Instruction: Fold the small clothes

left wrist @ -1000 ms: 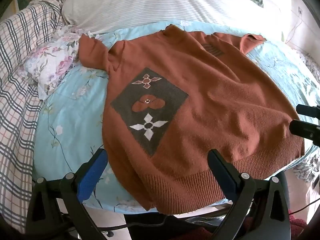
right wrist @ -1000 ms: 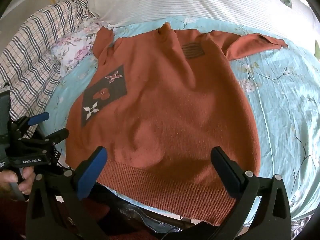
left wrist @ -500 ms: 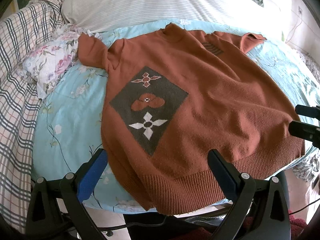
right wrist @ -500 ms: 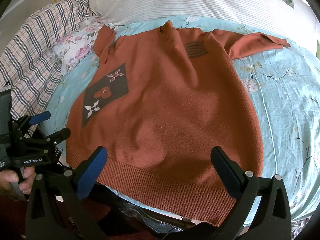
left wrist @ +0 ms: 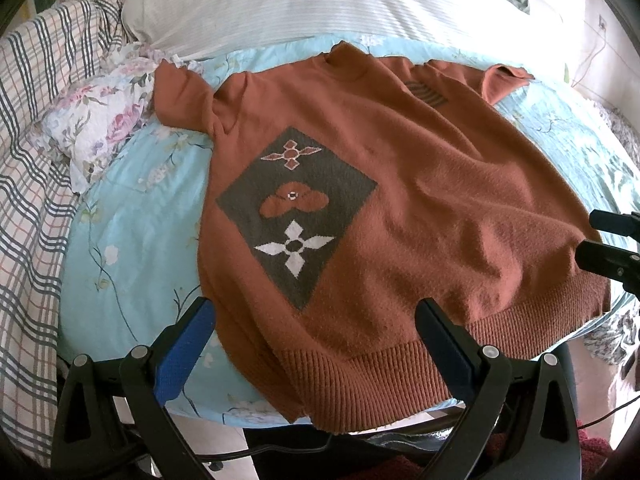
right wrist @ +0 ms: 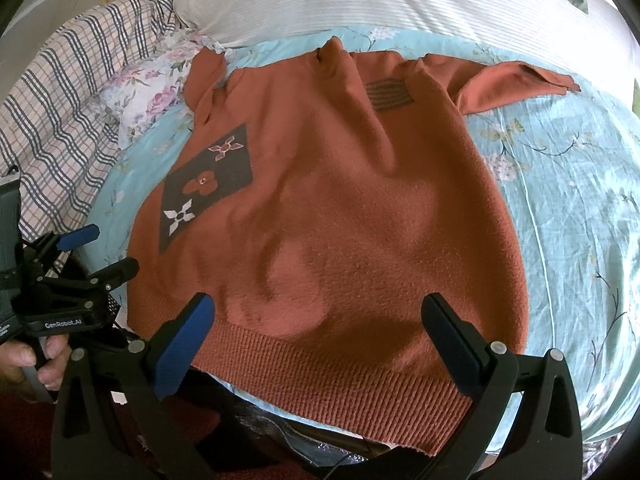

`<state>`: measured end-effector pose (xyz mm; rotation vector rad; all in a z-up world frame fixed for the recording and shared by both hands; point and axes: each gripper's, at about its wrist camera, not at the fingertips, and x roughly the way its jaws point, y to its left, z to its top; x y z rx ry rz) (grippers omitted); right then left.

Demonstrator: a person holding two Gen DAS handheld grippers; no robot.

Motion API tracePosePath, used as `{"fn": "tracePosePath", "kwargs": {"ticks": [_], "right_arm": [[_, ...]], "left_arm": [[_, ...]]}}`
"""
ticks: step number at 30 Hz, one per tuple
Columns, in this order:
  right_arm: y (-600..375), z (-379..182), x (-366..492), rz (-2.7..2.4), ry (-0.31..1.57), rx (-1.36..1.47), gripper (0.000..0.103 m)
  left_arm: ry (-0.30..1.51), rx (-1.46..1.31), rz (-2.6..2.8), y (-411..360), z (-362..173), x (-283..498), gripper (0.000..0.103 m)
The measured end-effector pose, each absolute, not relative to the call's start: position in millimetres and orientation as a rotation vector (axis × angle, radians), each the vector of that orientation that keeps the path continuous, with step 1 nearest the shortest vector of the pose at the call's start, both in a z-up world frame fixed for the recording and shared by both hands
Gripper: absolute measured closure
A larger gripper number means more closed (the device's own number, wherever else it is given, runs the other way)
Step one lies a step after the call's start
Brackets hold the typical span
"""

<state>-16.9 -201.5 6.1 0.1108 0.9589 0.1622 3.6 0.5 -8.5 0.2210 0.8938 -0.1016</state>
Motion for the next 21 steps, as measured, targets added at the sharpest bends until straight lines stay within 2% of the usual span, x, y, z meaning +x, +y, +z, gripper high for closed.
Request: {"fn": "tracePosePath", "kwargs": {"ticks": [4,21], "right_arm": [[-202,5,-16,0.163,0.957,0.110,0.000],[-226,5,0,0.165,0.964,0.209,0.000]], "left_arm": [[0.841,0.244,-0.087,-1,-8,5,0.003],[0.869,0.230,-0.092,-4,-13,22,0.003]]}}
